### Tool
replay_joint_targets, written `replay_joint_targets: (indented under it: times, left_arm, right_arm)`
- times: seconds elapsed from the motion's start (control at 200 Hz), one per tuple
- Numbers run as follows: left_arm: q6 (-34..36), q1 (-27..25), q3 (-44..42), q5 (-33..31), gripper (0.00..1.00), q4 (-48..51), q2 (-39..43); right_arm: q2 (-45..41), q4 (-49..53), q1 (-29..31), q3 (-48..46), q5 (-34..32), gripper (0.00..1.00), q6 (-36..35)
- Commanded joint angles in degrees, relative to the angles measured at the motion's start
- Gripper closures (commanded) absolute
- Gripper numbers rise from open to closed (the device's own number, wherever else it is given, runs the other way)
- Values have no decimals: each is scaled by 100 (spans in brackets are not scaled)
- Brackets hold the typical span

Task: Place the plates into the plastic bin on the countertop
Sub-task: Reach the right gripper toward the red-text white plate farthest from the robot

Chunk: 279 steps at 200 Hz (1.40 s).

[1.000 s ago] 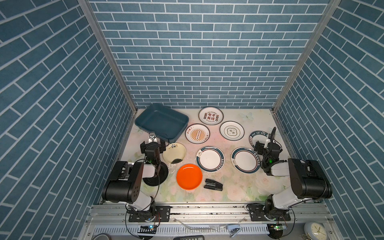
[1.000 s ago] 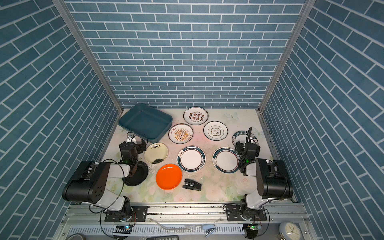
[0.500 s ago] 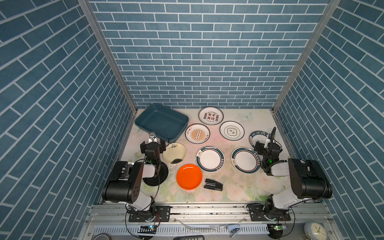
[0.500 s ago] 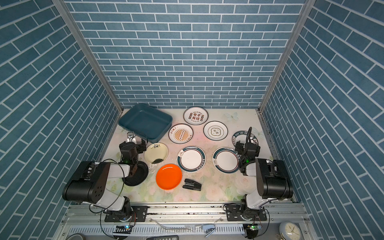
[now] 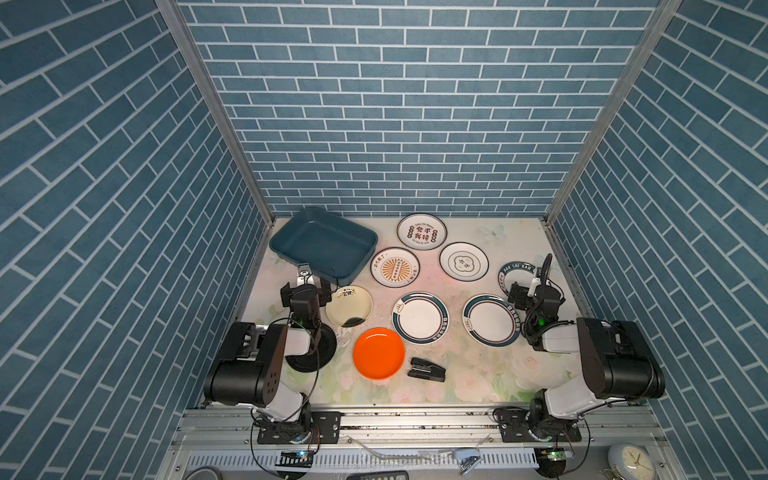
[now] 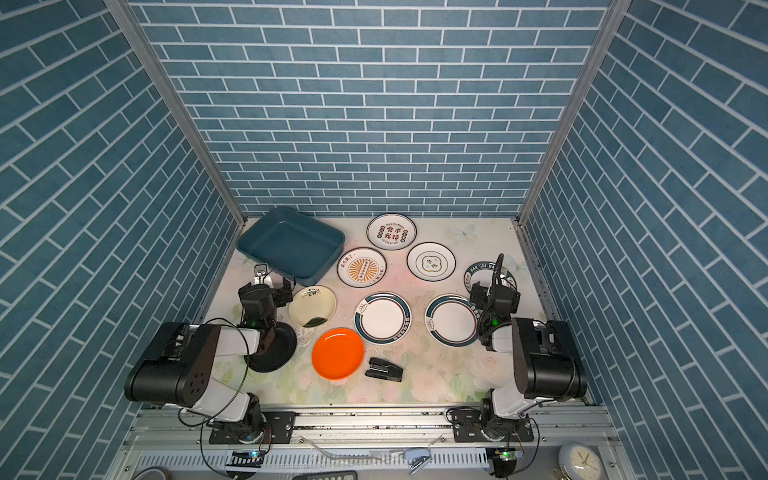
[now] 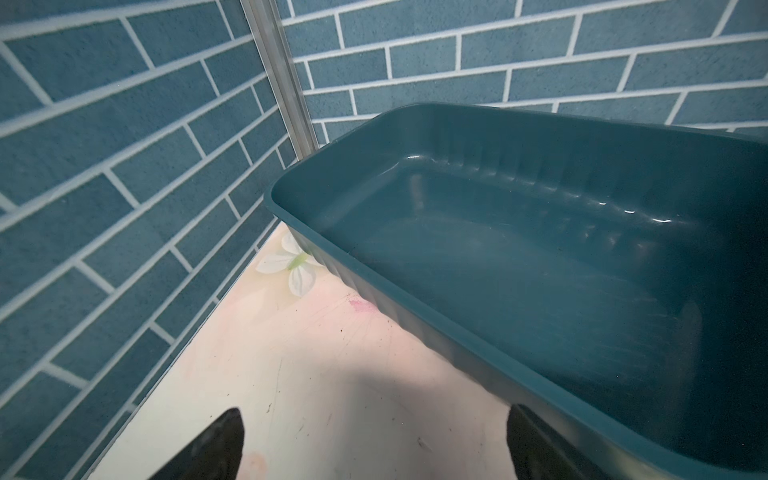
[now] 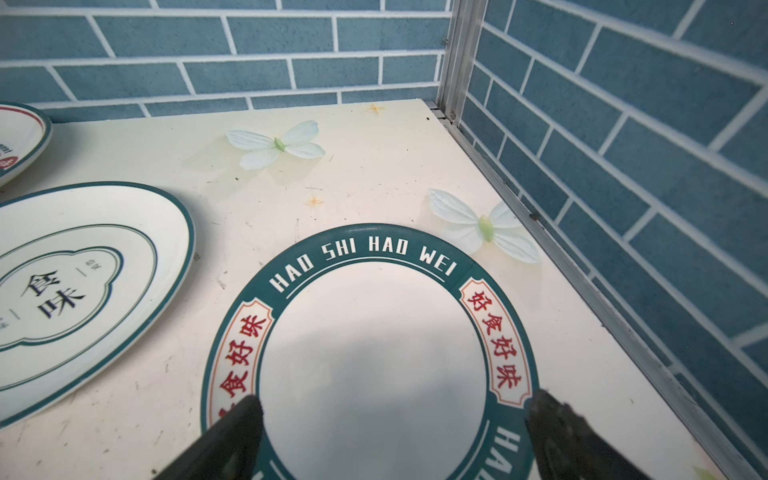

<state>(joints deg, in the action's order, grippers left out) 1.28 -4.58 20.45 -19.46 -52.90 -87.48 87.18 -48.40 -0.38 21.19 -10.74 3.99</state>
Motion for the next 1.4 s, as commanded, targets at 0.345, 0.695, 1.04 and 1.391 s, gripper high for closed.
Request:
replay_joint_targets:
  times: [0.345,0.695,1.04,1.391]
  left_arm:
    - [-21,-12,31,-58,0,69,3]
    - [-25,-8,33,-58,0,67,6]
    - [-22,-8,31,-57,0,70,3]
    - [-22,-8,38,-57,0,70,-1]
  right_arm:
    - [-1509,1886,191,1020,996,1,364]
    - [-456,1992,945,2064,1479,1,884]
    - [297,2407,1390,2944,1943,1,1105]
    - [854,2186,1528,3280,2544,1,1690]
